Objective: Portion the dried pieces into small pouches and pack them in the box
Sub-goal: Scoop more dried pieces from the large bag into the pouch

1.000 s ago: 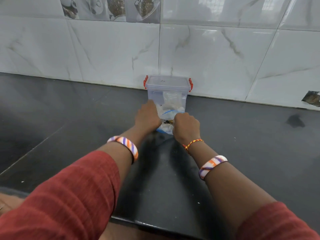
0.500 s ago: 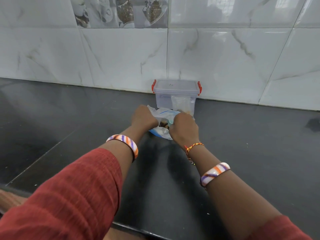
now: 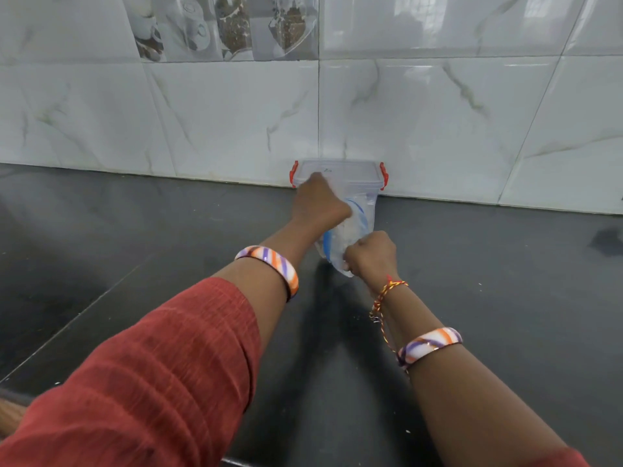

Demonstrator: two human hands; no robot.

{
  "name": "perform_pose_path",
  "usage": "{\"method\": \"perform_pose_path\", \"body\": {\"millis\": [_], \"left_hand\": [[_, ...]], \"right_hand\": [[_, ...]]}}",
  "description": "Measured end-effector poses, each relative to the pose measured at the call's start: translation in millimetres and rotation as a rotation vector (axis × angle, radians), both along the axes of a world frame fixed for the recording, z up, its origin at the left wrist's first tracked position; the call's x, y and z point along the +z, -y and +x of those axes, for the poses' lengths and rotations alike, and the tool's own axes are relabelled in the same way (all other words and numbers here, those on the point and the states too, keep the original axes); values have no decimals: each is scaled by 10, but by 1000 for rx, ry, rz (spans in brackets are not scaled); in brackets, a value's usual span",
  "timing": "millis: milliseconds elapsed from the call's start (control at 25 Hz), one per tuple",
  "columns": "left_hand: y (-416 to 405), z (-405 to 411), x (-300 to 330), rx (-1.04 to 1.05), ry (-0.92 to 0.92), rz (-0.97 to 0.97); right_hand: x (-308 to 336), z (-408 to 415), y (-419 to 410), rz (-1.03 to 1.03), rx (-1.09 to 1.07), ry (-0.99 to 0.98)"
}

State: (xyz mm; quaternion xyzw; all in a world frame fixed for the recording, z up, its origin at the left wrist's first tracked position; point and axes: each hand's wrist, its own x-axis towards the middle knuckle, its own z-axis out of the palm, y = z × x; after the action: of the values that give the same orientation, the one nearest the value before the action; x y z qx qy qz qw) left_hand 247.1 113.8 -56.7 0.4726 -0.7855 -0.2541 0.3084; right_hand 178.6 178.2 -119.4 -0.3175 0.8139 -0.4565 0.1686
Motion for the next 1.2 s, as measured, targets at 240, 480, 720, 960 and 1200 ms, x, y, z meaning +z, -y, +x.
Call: {"method": "perform_pose_path", "body": {"millis": [240,480,720,960,1200], "left_hand": [[-49,43,-105,-194,284,64],[-7,294,-236,2,-37,46],[-219,448,-317,-93,-79,116],[-459,653,-422,-82,-371,211],[-739,860,-707,-29,-482,105]], "right_hand": [[-109,-72,-29,-102,-106,385],[-74,64,-117,-201,-108,412],[-102,103,-441,-241,-128,457],[-98,163,-750,-303,-147,571],[-119,171,-1106,-380,-151,574]]}}
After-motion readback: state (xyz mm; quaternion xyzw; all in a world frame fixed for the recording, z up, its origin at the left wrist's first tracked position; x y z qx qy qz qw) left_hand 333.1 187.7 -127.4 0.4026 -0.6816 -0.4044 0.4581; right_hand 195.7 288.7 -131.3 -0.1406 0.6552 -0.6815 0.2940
